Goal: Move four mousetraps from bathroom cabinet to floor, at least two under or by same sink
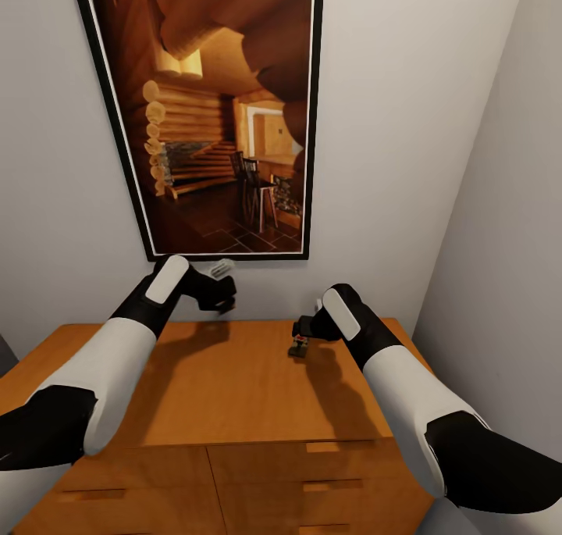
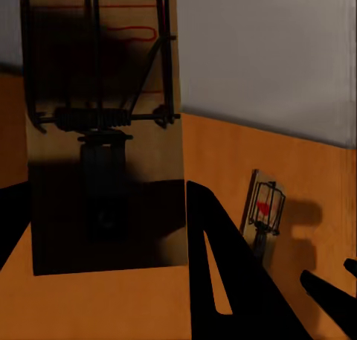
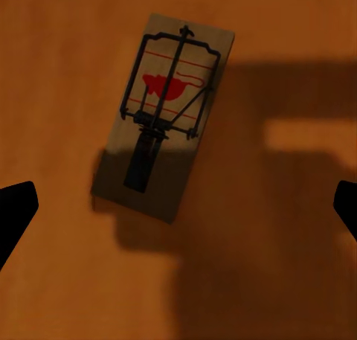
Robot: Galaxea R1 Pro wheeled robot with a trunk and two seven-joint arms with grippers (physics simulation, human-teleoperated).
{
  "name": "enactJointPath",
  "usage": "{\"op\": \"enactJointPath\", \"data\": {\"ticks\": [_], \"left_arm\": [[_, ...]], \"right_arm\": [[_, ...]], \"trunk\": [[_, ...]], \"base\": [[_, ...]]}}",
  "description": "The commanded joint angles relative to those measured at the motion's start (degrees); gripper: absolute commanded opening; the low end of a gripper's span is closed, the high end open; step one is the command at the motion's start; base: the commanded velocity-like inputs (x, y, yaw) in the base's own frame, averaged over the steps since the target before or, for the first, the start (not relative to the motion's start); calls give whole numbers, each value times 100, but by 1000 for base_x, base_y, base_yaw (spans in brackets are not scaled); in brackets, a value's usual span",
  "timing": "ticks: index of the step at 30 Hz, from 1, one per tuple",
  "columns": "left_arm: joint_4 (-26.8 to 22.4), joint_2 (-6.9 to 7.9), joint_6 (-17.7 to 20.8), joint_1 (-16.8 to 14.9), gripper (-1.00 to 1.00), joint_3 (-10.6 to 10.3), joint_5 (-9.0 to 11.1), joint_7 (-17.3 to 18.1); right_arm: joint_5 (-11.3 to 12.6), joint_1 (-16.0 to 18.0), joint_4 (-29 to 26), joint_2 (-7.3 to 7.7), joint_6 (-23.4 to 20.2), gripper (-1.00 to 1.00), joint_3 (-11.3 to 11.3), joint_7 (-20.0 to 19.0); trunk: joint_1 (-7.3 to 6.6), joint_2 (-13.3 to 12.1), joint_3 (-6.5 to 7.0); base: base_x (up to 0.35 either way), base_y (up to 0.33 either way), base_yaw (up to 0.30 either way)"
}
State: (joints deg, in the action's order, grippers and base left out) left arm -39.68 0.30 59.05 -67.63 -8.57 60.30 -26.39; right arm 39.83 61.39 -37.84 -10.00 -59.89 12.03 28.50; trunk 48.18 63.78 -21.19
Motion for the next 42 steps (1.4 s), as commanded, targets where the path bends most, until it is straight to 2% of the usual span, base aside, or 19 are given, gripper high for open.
{"op": "enactJointPath", "data": {"ticks": [1, 5, 10, 20, 23, 28, 34, 37, 42], "left_arm": [[-8, 11, 12, -4, -100, -44, 66, -3], [-12, 34, 17, -4, -100, -209, 148, 122], [-13, 45, 18, -4, -100, -311, 203, 181], [-14, 43, 19, -4, -100, -343, 381, 195], [-14, 47, 19, -4, -100, -346, 519, 218], [-27, 118, 19, -4, -100, -347, 871, 594], [-111, 311, 22, -4, -100, -347, 999, 872], [-272, 384, 20, -4, -100, -347, 1102, 1153], [-505, 444, 19, 0, -100, -347, 1216, 1485]], "right_arm": [[49, 5, -4, 0, -11, 100, 10, 56], [45, 5, -3, 0, -11, 100, 10, 56], [43, 5, -4, 0, -11, 100, 11, 58], [47, 5, -4, 0, -11, 100, 17, 52], [44, 5, -4, 0, -11, 100, 19, 50], [43, 5, 12, 0, -11, 100, 26, 50], [36, 5, 104, 0, -11, 100, 27, 46], [35, 5, 128, 0, -11, 100, 28, 43], [28, 5, 140, 0, -11, 100, 28, 37]], "trunk": [[0, 5, -7], [0, 5, -7], [0, 5, -7], [0, 5, -7], [0, 5, -7], [0, 5, -7], [0, 5, -7], [0, 5, -7], [0, 5, -7]], "base": [[0, 0, 0], [0, 0, 0], [-25, 0, 0], [-182, 0, 0], [-74, 0, 0], [-19, 0, 0], [-3, 0, 0], [-1, 0, 0], [0, 0, 0]]}}
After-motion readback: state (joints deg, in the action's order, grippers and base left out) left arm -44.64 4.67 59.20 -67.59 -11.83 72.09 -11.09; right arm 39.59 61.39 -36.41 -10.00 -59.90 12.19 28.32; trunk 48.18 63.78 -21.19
